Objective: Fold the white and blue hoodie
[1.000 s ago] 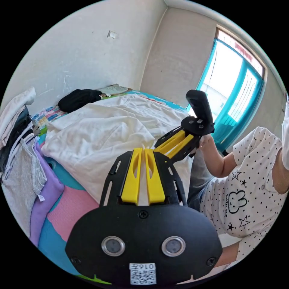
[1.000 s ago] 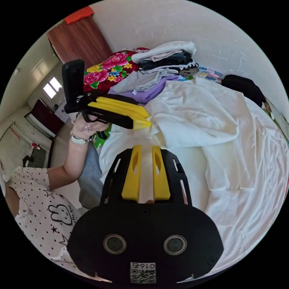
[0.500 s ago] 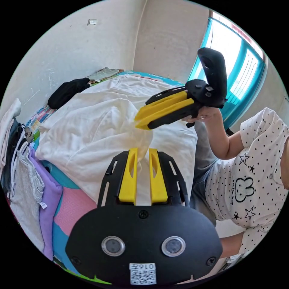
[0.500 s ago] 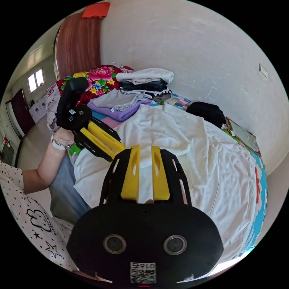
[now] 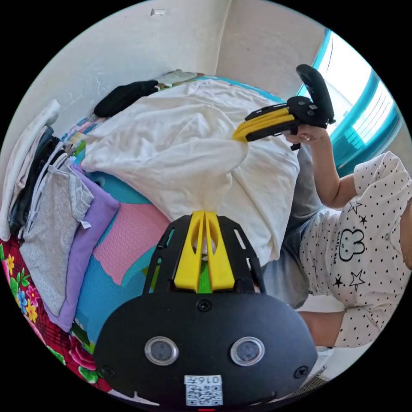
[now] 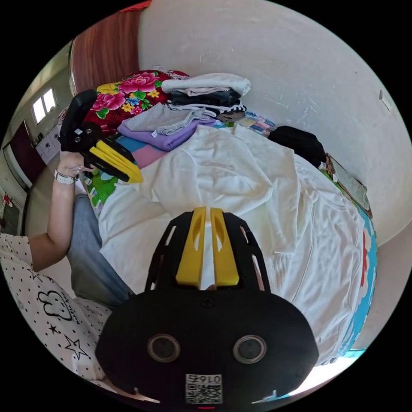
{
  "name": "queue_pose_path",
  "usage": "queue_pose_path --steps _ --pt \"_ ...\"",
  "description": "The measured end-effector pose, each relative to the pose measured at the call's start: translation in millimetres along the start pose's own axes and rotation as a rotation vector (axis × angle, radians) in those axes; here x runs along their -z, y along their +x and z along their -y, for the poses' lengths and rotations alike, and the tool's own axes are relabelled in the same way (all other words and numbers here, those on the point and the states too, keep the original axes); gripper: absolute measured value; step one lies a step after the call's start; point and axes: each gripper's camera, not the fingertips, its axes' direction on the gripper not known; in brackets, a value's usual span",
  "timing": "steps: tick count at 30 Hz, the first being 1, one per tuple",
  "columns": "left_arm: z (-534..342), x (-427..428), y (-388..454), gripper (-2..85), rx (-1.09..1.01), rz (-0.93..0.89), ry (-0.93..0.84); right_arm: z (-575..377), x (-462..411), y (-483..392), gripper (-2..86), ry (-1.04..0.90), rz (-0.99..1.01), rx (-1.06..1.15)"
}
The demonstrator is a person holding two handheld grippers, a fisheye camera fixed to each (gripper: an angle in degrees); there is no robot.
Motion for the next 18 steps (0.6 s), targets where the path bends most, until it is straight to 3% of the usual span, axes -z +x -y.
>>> queue_pose_path --steps 3,13,18 --pt "-11 -1 -10 -1.0 0.03 -0.071 0.008 1 -13 0 0.8 -0.09 -0.011 -0.003" --pt "-72 28 -38 -1.0 0.149 -0.039 0.243 13 32 -13 1.3 0.093 0.005 -0.015" --pt "-92 29 -53 -1.0 0.229 -0.04 0.355 31 37 -71 3.8 0.257 0.219 0.265"
